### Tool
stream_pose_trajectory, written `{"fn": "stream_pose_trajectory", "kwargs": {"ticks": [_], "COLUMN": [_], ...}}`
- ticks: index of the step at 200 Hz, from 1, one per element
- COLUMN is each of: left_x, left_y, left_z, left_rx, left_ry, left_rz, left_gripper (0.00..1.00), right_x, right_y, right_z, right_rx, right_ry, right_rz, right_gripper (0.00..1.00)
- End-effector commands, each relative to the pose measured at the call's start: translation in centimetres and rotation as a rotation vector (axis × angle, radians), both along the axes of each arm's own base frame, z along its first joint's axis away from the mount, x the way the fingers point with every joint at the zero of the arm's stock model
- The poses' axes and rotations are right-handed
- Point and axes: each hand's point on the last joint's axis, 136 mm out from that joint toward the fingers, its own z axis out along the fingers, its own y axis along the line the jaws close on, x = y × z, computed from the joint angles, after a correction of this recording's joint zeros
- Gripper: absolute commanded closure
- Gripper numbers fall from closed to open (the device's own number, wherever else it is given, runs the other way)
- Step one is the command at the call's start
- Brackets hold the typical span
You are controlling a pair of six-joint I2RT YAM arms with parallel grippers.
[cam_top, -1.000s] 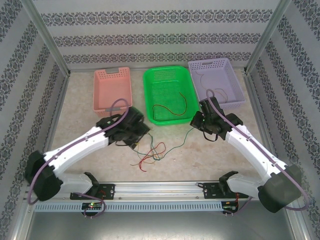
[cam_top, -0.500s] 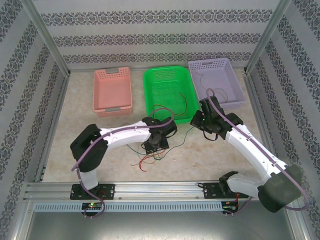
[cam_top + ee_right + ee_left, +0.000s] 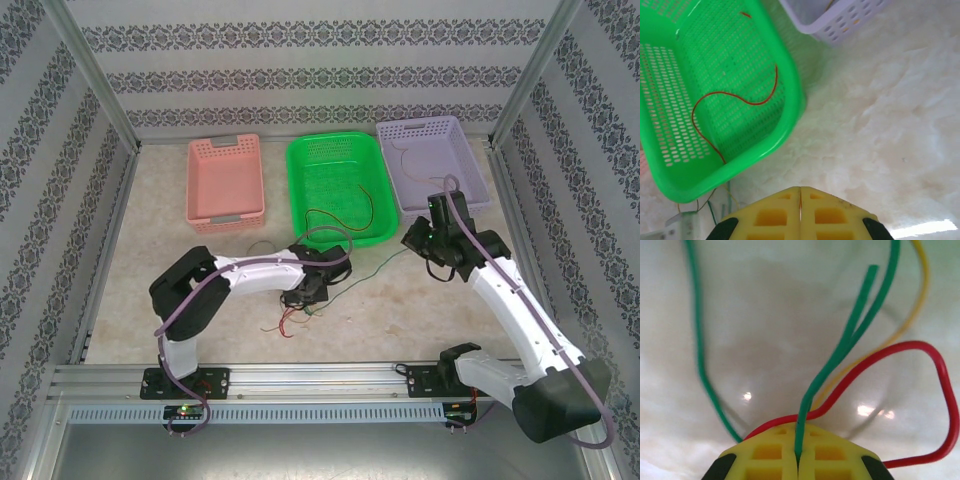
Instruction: Untangle the cables
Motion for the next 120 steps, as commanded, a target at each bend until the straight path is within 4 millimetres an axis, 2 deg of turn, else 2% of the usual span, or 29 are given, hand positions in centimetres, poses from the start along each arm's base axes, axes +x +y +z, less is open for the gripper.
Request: {"fn": "stream_pose_trajectory", "kwargs": {"ticks": [1,18,40,68,99,120], "left_x": [-0.3,-0.4,-0.1,0.3,0.5,0.5], "left_y": [5.9,7.9,9.5,10.4,11.0,11.0], "left_z": [0.1,0.2,0.4,0.6,0.5,0.1], "left_rx": [0.164,0.160,0.160,0.154,0.134,0.091], "left_ry": [-0.025,-0.033,-0.038,-0.040,-0.030,-0.026], "left_rz": [0.015,0.051,0.081,0.114,0.184,0.223], "left_gripper": [1.00,1.00,1.00,1.00,0.99,1.00], "right_x": [1.6,2.8,4.1,4.6,4.4,4.2], "right_y": [-2.8,-4.5,-6.3,-7.7,-7.4,-6.6], "right_z": [4.6,8.7,14.4,19.5,22.0,21.6], "right_rx": [-0.055,-0.085,-0.141,-0.194,-0.180,-0.137], "right_ry": [-0.132,-0.231,-0.362,-0.478,-0.566,-0.565], "right_rz": [-0.058,-0.109,-0.154,-0.182,-0.161,-0.139], "right_gripper": [1.00,1.00,1.00,1.00,1.00,1.00]}}
